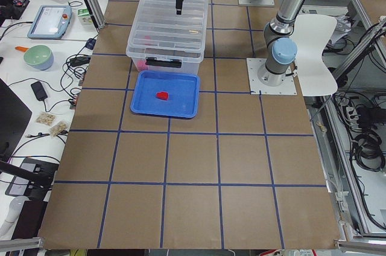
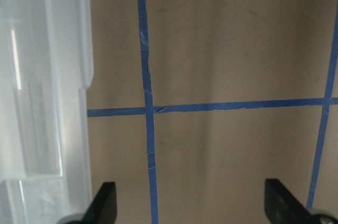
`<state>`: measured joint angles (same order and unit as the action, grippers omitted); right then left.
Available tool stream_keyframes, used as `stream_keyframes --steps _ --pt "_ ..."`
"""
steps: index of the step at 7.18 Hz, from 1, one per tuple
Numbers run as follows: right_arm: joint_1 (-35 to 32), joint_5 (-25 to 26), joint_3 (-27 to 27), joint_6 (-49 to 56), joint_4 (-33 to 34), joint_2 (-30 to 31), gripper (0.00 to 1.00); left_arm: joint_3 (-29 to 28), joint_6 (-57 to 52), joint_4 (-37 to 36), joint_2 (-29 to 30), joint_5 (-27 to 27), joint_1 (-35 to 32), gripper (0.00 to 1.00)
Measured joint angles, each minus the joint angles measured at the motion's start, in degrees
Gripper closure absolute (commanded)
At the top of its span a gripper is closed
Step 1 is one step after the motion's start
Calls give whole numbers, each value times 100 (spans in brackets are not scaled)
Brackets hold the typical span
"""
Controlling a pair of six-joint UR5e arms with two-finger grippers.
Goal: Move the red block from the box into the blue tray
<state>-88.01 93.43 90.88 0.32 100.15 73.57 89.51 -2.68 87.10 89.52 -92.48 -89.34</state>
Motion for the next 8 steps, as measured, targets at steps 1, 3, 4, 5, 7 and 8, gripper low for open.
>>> stream_keyframes --steps 1,3,4,5,7,8 --pt "-3 0 0 -4 -2 1 0 -23 14 34 -5 -2 2 0" --pt "-6 -2 0 -6 -4 7 0 -48 21 73 31 12 4 0" --pt "-6 -6 -7 -2 -4 7 0 -48 22 79 42 14 7 0" --pt "-2 -8 -35 18 -4 20 0 -48 22 84 35 13 10 0" --pt "56 1 -240 67 -87 139 0 -52 22 87 20 15 12 0" --pt "73 -29 -363 59 -163 261 0 -50 22 88 11 13 13 0"
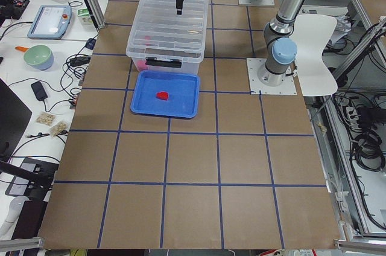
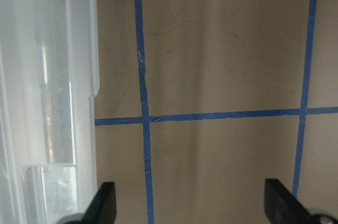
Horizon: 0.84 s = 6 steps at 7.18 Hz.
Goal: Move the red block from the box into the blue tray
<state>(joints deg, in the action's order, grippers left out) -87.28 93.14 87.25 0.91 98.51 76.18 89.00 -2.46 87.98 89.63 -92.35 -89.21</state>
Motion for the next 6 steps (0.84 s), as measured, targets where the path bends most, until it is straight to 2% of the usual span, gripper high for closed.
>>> stream_keyframes --steps 2,6 --pt "4 -312 -81 -63 -170 384 0 17 0 3 -27 -6 -1 0" --pt "-29 -130 42 -186 -719 1120 0 97 -15 10 -120 -12 -27 0"
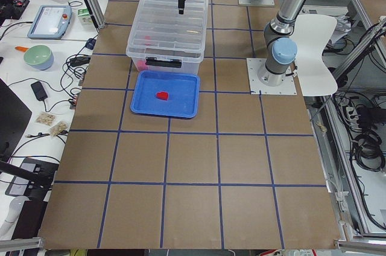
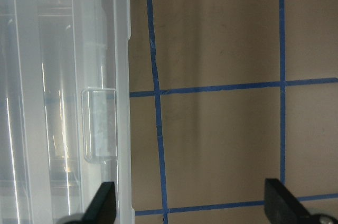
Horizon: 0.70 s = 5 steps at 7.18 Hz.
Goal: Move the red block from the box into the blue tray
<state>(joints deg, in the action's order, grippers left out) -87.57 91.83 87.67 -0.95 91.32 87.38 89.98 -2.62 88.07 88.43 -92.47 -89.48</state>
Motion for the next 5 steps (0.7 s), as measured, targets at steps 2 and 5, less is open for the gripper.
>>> stream_keyframes --steps 2,5 --pt "-10 -48 100 -1 -220 192 0 -3 -17 -3 -16 -3 -6 0" --pt "-17 -93 130 70 -254 292 0 9 -80 -15 6 47 68 0"
